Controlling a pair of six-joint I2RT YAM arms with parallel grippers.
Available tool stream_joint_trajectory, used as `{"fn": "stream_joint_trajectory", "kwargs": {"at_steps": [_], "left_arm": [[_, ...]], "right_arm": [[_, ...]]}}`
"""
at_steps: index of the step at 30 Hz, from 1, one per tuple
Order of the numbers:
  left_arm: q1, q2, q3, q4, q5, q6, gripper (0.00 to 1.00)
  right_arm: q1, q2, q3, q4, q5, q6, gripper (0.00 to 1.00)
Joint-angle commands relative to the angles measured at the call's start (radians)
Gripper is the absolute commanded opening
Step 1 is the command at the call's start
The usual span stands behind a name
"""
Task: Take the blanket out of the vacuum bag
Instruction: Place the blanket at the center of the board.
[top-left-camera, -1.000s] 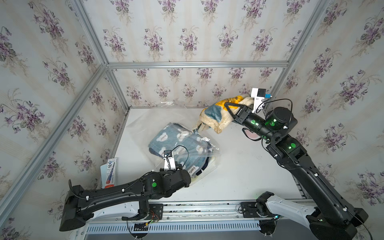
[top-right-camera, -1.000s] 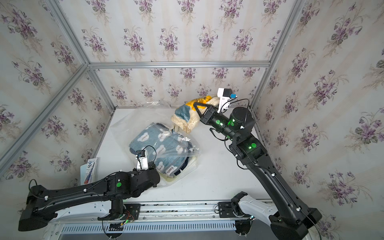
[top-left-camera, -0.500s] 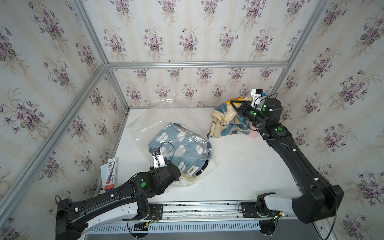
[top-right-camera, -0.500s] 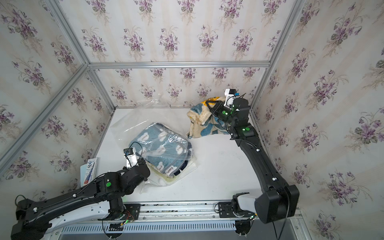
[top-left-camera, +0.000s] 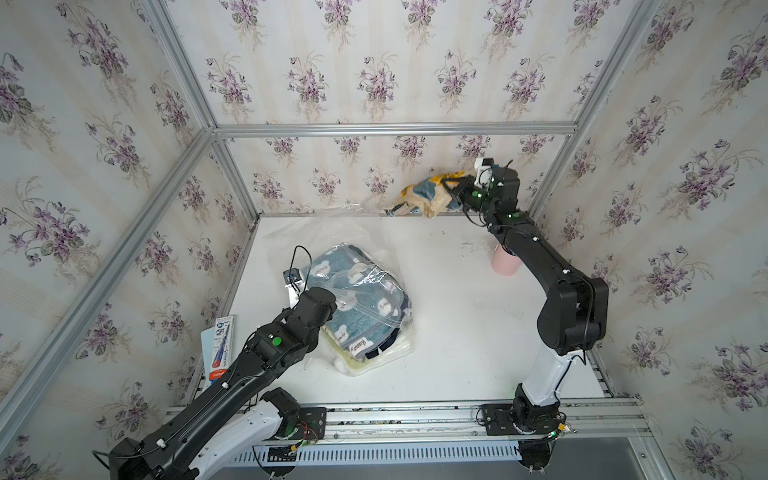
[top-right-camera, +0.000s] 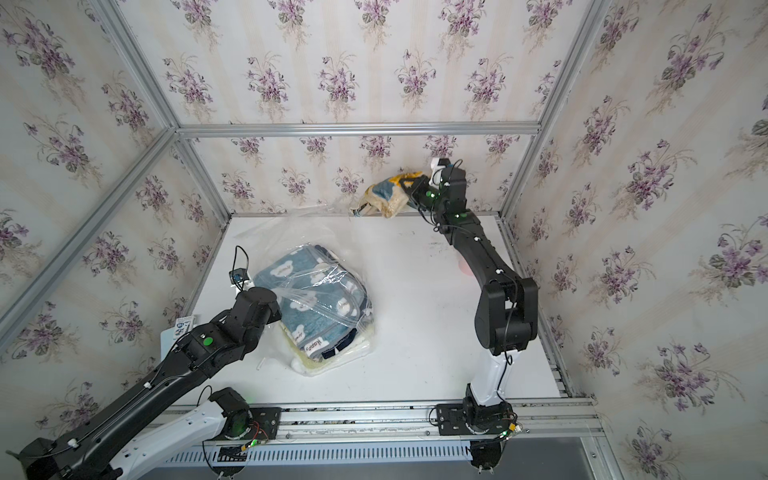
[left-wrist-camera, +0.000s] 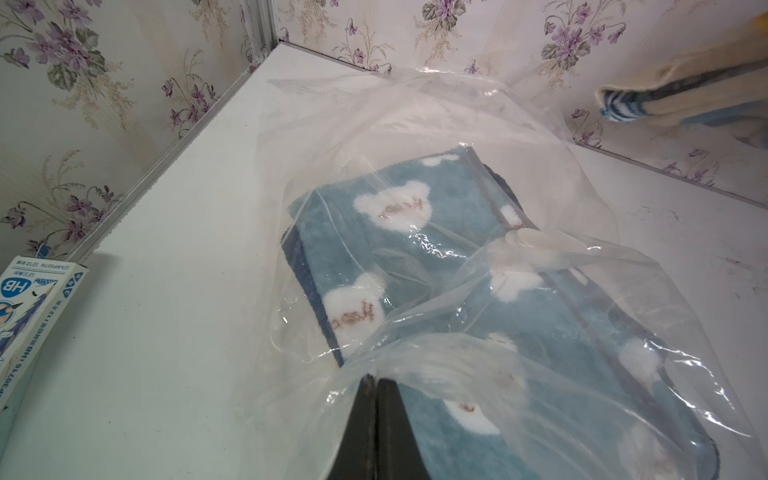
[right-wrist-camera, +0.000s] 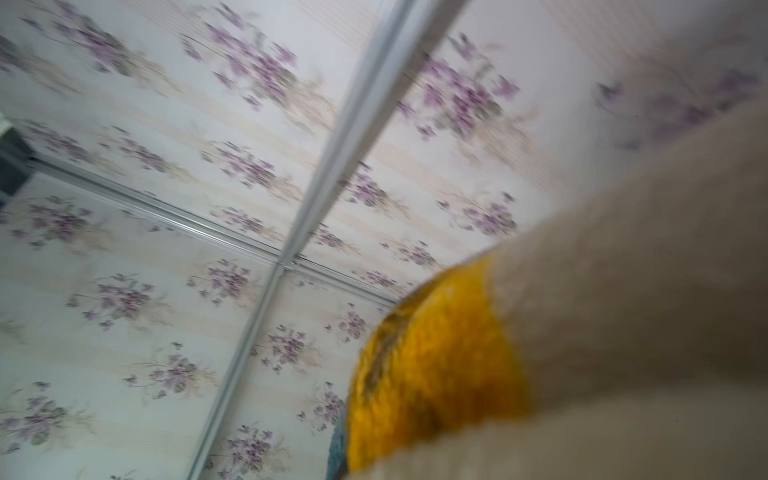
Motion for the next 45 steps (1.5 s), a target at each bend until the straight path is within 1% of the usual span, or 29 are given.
{"fn": "stream_joint_trajectory", "kwargs": {"at_steps": [1,3,5,7,12,16,17,19,21,23,27,29,31,32,33,34,35,36,38,41,43,45], "left_arm": [[0.009,-0.013,-0.001,0.029,0.023,0.047,0.0],[0.009,-0.021,-0.011,0.027,0.045,0.048,0.0],[0.009,-0.03,-0.021,0.032,0.074,0.048,0.0],[0.009,-0.034,-0.02,0.035,0.097,0.047,0.0],[0.009,-0.031,-0.011,0.045,0.126,0.05,0.0],[0.009,-0.038,-0.017,0.055,0.143,0.044,0.0],[0.009,-0.039,-0.018,0.055,0.146,0.044,0.0],[0.009,-0.042,-0.02,0.053,0.15,0.044,0.0],[0.009,-0.048,-0.021,0.051,0.155,0.043,0.0],[0.009,-0.059,-0.026,0.052,0.159,0.045,0.0],[0.009,-0.069,-0.031,0.062,0.167,0.055,0.0],[0.009,-0.062,-0.029,0.075,0.189,0.063,0.02],[0.009,-0.053,-0.026,0.081,0.208,0.066,0.03],[0.009,-0.047,-0.026,0.082,0.216,0.068,0.03],[0.009,-0.045,-0.026,0.085,0.219,0.068,0.03],[0.009,-0.041,-0.029,0.089,0.224,0.068,0.03],[0.009,-0.04,-0.031,0.09,0.228,0.068,0.03],[0.01,-0.041,-0.034,0.092,0.231,0.066,0.03],[0.009,-0.042,-0.042,0.098,0.24,0.064,0.03],[0.009,-0.049,-0.045,0.094,0.246,0.062,0.03],[0.009,-0.058,-0.045,0.083,0.238,0.061,0.03],[0.009,-0.071,-0.044,0.073,0.232,0.06,0.03]], "right_arm": [[-0.002,-0.079,-0.313,0.175,0.064,0.056,0.0],[-0.001,-0.107,-0.517,0.295,0.069,0.113,0.0],[0.001,-0.108,-0.643,0.392,0.057,0.165,0.0],[0.002,-0.114,-0.706,0.403,0.054,0.177,0.0],[0.002,-0.202,-0.784,0.323,0.141,0.174,0.01],[0.002,-0.229,-0.813,0.278,0.127,0.167,0.15],[0.003,-0.229,-0.826,0.271,0.118,0.162,0.2],[0.004,-0.239,-0.868,0.251,0.104,0.147,0.36],[0.002,-0.261,-0.915,0.202,0.108,0.116,0.46],[0.001,-0.306,-0.961,0.151,0.111,0.077,0.52],[-0.003,-0.433,-0.998,-0.047,0.164,-0.046,0.65],[-0.003,-0.493,-0.98,-0.168,0.186,-0.114,0.69],[-0.004,-0.554,-0.97,-0.248,0.193,-0.171,0.8],[-0.003,-0.581,-0.958,-0.305,0.202,-0.198,0.81],[-0.003,-0.605,-0.949,-0.34,0.2,-0.217,0.8],[0.0,-0.637,-0.944,-0.359,0.187,-0.239,0.75],[0.005,-0.664,-0.936,-0.376,0.182,-0.251,0.68],[0.014,-0.679,-0.919,-0.389,0.185,-0.265,0.6],[0.076,-0.671,-0.844,-0.424,0.232,-0.304,0.4],[0.188,-0.584,-0.717,-0.439,0.321,-0.365,0.16],[0.229,-0.496,-0.644,-0.442,0.324,-0.405,0.09],[0.271,-0.391,-0.566,-0.462,0.334,-0.457,0.07]]}}
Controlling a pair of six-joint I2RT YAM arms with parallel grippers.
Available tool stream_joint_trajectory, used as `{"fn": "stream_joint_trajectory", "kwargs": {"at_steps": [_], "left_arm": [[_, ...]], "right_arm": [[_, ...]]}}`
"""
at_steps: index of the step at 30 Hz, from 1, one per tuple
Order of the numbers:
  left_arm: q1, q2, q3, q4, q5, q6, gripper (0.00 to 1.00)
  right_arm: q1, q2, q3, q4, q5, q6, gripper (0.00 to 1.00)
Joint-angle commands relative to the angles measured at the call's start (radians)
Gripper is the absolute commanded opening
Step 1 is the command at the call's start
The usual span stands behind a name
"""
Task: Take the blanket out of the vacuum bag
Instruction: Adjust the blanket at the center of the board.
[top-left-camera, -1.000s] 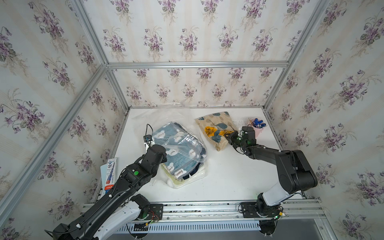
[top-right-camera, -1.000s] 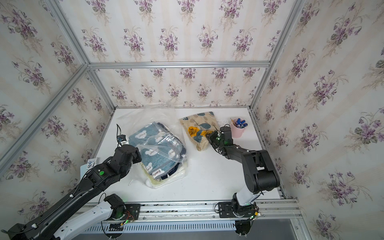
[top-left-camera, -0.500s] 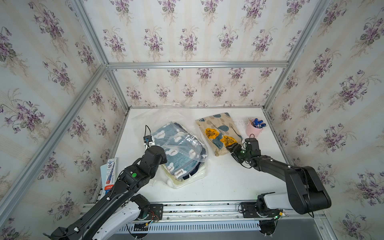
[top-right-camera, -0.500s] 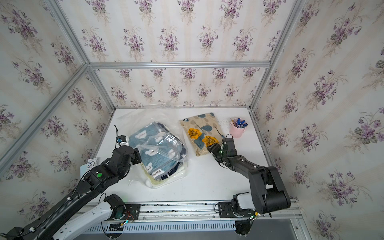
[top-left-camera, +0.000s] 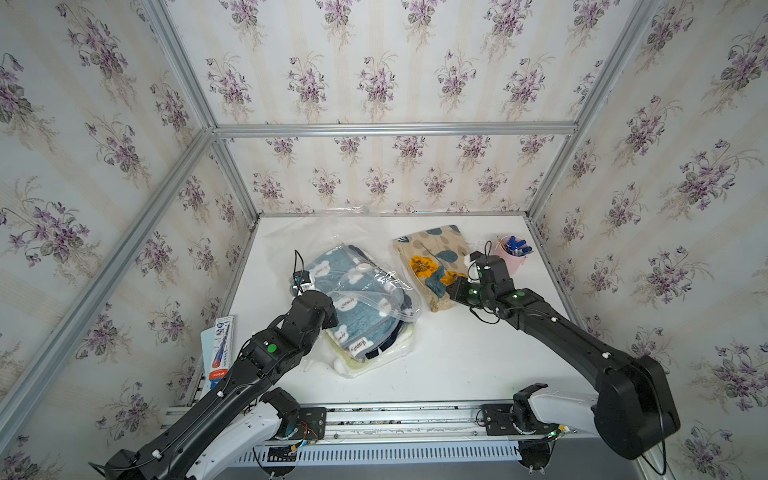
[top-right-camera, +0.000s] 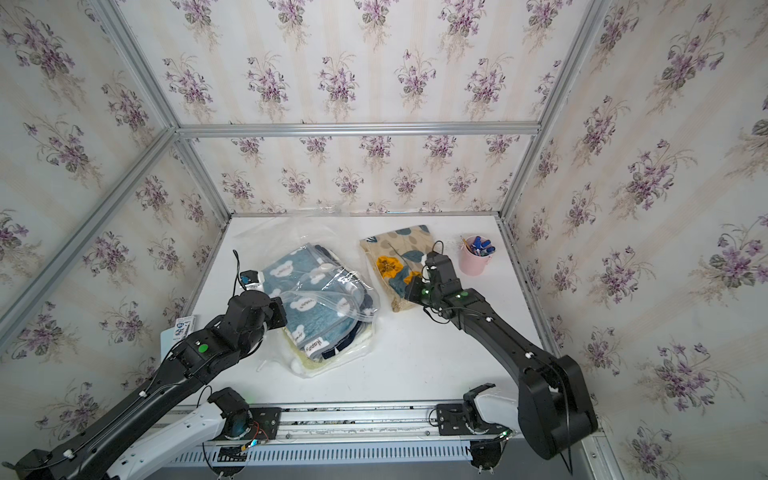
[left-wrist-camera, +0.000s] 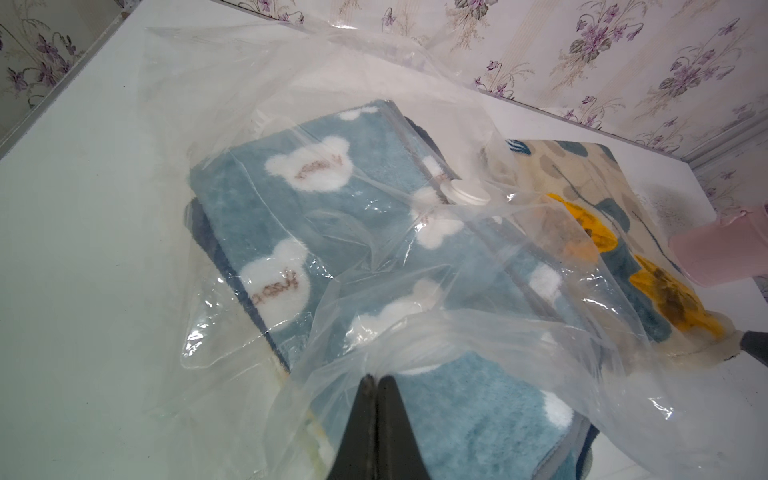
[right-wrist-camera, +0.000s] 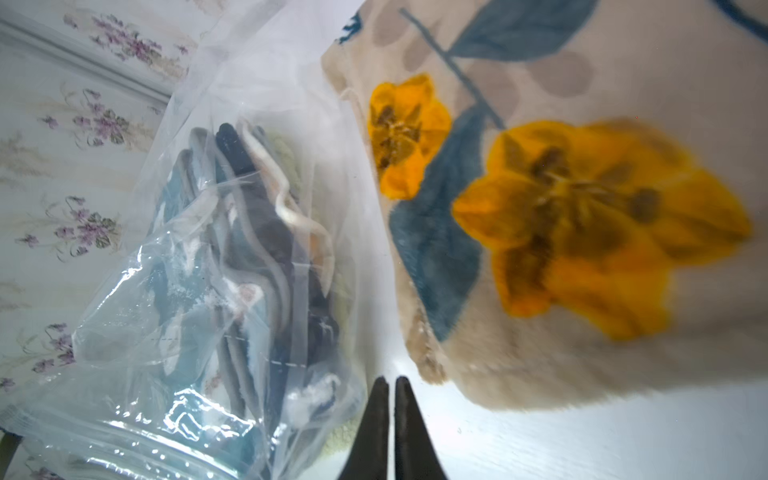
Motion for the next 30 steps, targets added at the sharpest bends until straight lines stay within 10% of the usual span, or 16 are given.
{"fn": "stream_joint_trajectory", "kwargs": {"at_steps": [1,9,17,22,30], "left_arm": [[0.0,-0.016,0.001,0.006,0.0,0.002,0.03],[0.0,-0.013,0.007,-0.009,0.018,-0.005,0.03],[0.001,0.003,0.005,-0.014,0.025,-0.01,0.03],[0.0,-0.004,0.002,-0.025,0.022,-0.013,0.03],[0.0,-0.034,-0.003,-0.045,0.01,-0.011,0.03]], "right_arm": [[0.053,0.124,0.091,-0.072,0.071,-0.126,0.07],[0.134,0.311,0.129,-0.103,0.258,-0.172,0.52],[0.139,0.382,0.1,-0.043,0.356,-0.195,0.69],[0.136,0.452,0.112,-0.026,0.338,-0.184,0.59],[0.136,0.373,0.098,-0.011,0.325,-0.178,0.12]]}}
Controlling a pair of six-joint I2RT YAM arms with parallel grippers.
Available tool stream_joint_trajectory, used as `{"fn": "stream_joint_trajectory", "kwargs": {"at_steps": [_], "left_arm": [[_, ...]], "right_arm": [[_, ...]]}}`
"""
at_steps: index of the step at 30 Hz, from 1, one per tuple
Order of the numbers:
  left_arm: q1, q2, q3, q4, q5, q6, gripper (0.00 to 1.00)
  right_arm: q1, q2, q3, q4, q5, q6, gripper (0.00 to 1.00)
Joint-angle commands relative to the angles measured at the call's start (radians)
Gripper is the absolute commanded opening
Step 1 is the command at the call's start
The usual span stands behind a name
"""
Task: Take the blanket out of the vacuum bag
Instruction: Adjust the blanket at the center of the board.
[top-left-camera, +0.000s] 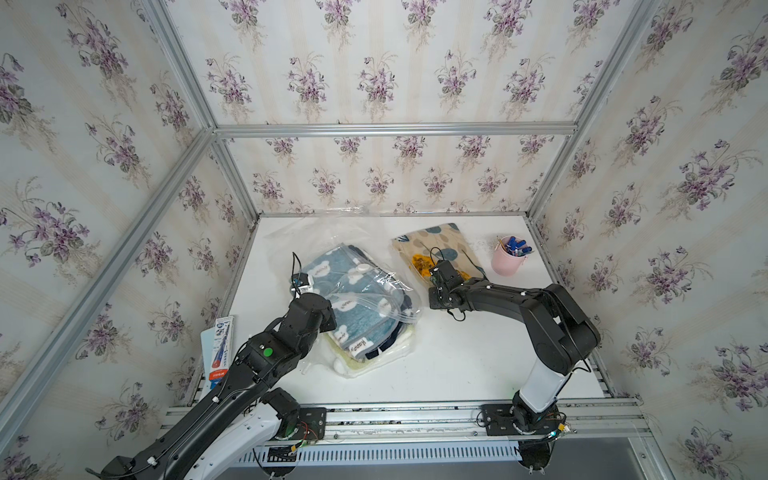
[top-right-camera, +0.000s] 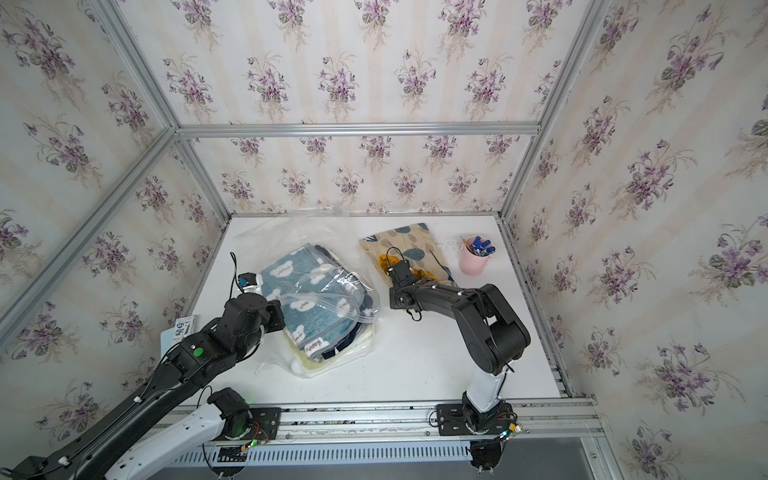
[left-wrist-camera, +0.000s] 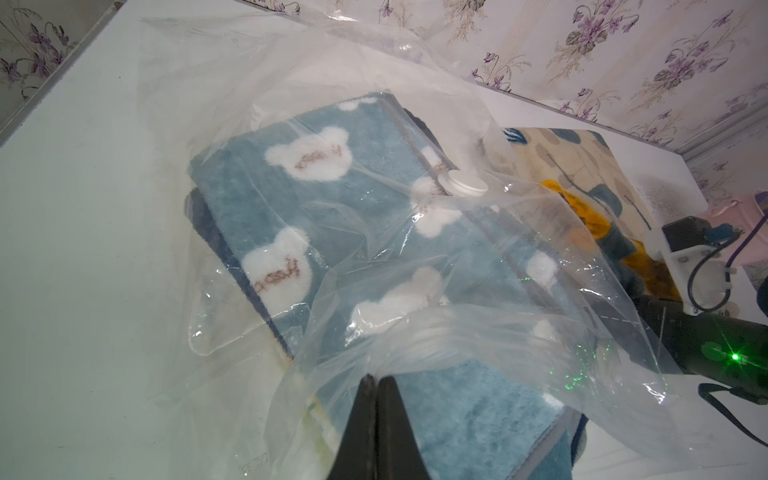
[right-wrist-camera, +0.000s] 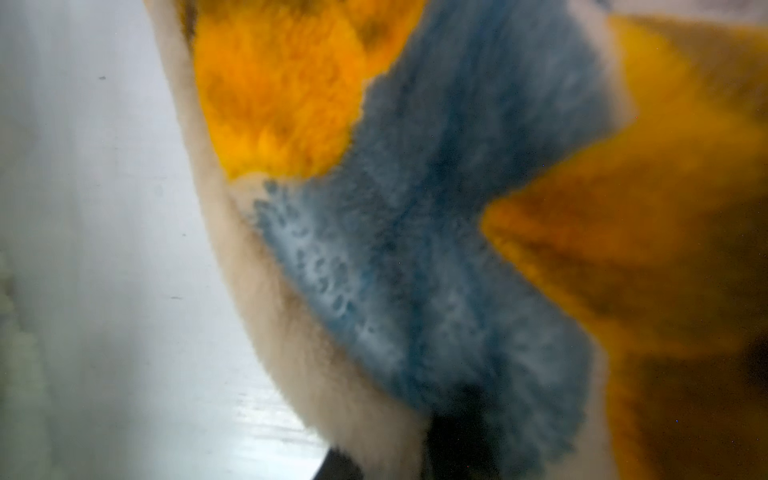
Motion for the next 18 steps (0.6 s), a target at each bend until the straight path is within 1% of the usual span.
{"fn": "stream_joint_trajectory", "kwargs": {"at_steps": [1,3,4,6,7,9,10,11,12,13,14,15,18], "left_arm": [[0.0,-0.004,0.001,-0.005,-0.008,-0.002,0.03],[0.001,-0.001,0.005,-0.004,-0.005,0.001,0.03],[0.0,0.001,0.007,-0.002,-0.003,0.001,0.03],[0.0,0.004,0.009,0.008,0.003,0.003,0.03],[0.0,0.006,0.009,0.014,0.009,0.003,0.04],[0.0,0.011,0.008,0.023,0.019,0.005,0.05],[0.0,0.014,0.009,0.027,0.024,0.006,0.05],[0.0,0.014,0.009,0.03,0.033,0.006,0.05],[0.001,0.014,0.009,0.031,0.038,0.007,0.05],[0.0,0.014,0.009,0.03,0.04,0.007,0.06],[0.001,0.012,0.009,0.028,0.04,0.009,0.06],[0.0,0.01,0.011,0.026,0.04,0.009,0.06],[0.0,0.005,0.012,0.023,0.038,0.011,0.06]], "right_arm": [[0.0,-0.077,0.003,-0.036,-0.076,0.003,0.11],[-0.001,-0.127,0.025,-0.06,-0.154,-0.007,0.11],[-0.001,-0.142,0.041,-0.074,-0.208,-0.016,0.13],[-0.003,-0.135,0.087,-0.118,-0.308,-0.028,0.16],[-0.004,-0.117,0.101,-0.13,-0.342,-0.028,0.2],[-0.013,-0.067,0.123,-0.146,-0.435,-0.02,0.49],[-0.023,-0.045,0.118,-0.133,-0.529,-0.007,0.6],[-0.024,-0.041,0.097,-0.094,-0.61,0.01,0.67],[-0.06,-0.051,0.073,-0.055,-0.666,0.03,0.68],[-0.072,-0.07,0.049,-0.018,-0.7,0.049,0.68],[-0.088,-0.1,0.027,0.006,-0.713,0.065,0.67],[-0.1,-0.127,0.019,0.009,-0.699,0.074,0.66],[-0.135,-0.22,0.019,-0.034,-0.569,0.076,0.64]]}}
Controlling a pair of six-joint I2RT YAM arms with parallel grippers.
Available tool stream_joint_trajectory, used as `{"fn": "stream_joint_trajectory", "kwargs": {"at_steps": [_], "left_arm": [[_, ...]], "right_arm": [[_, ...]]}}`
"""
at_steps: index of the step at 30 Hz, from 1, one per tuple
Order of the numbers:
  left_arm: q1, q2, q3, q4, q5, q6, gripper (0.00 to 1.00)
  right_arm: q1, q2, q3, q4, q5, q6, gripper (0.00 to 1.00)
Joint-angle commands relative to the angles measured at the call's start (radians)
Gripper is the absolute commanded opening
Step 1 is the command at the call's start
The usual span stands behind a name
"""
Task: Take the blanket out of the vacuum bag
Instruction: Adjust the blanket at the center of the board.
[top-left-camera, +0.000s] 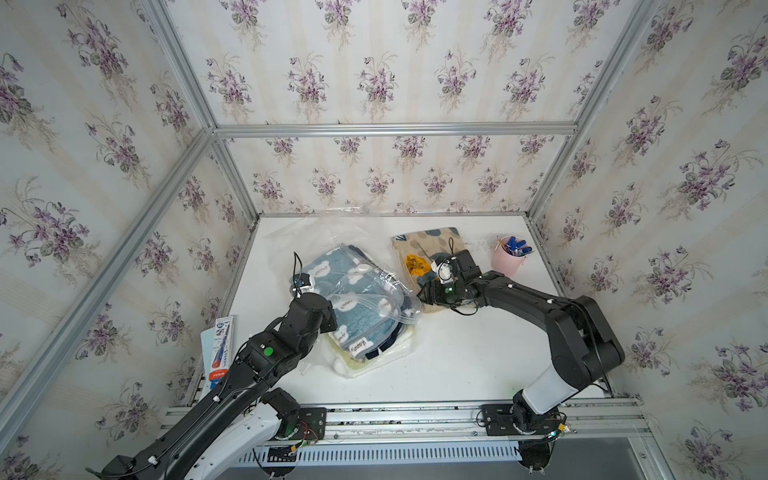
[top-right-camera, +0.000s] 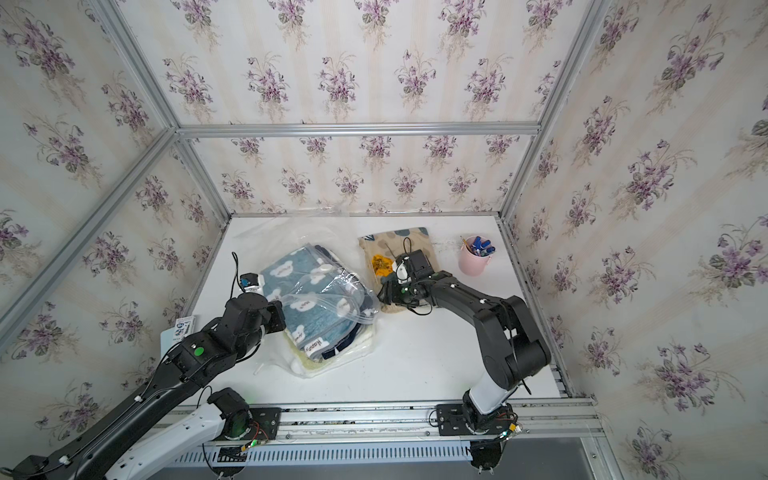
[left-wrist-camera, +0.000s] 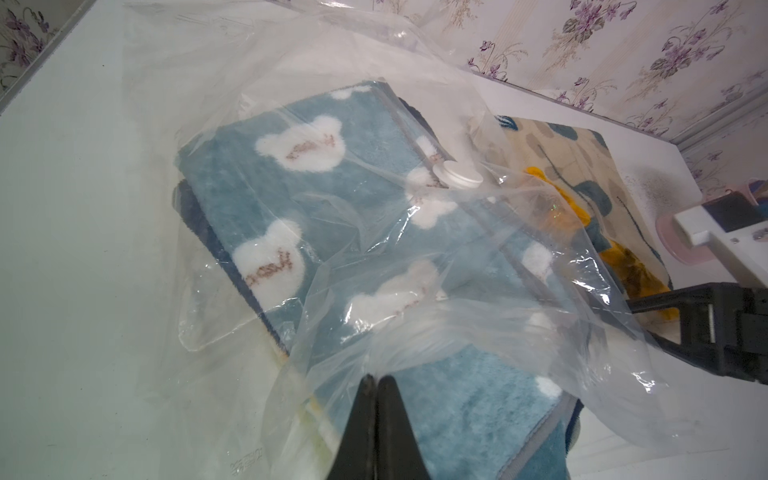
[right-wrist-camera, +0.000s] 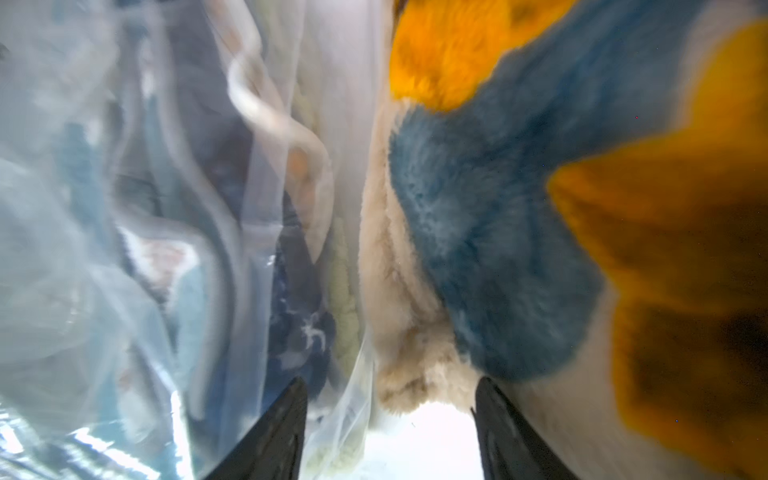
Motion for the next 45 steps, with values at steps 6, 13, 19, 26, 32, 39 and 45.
{"fn": "stream_joint_trajectory", "kwargs": {"at_steps": [6,13,19,26,32,39,45], "left_arm": [[0.0,0.006,0.008,0.038,0.016,0.009,0.06],[0.0,0.017,0.007,0.043,0.018,0.012,0.06],[0.0,0.011,0.002,0.037,0.011,0.015,0.06],[0.001,0.025,0.004,0.054,0.012,0.017,0.06],[0.001,0.025,0.005,0.043,0.026,0.006,0.06],[0.0,-0.005,-0.02,0.038,0.04,0.021,0.05],[-0.001,0.0,-0.033,0.043,0.128,0.071,0.09]], "right_arm": [[-0.177,-0.11,-0.085,0.076,0.14,0.086,0.6],[-0.245,0.081,-0.126,0.194,0.176,0.122,0.51],[-0.347,0.013,-0.335,0.4,0.201,0.292,0.45],[-0.337,-0.145,-0.564,0.548,0.231,0.477,0.46],[-0.321,-0.191,-0.522,0.516,0.16,0.462,0.48],[-0.141,-0.352,-0.448,0.389,0.399,0.376,0.48],[-0.138,-0.113,-0.337,0.505,0.21,0.329,0.46]]}}
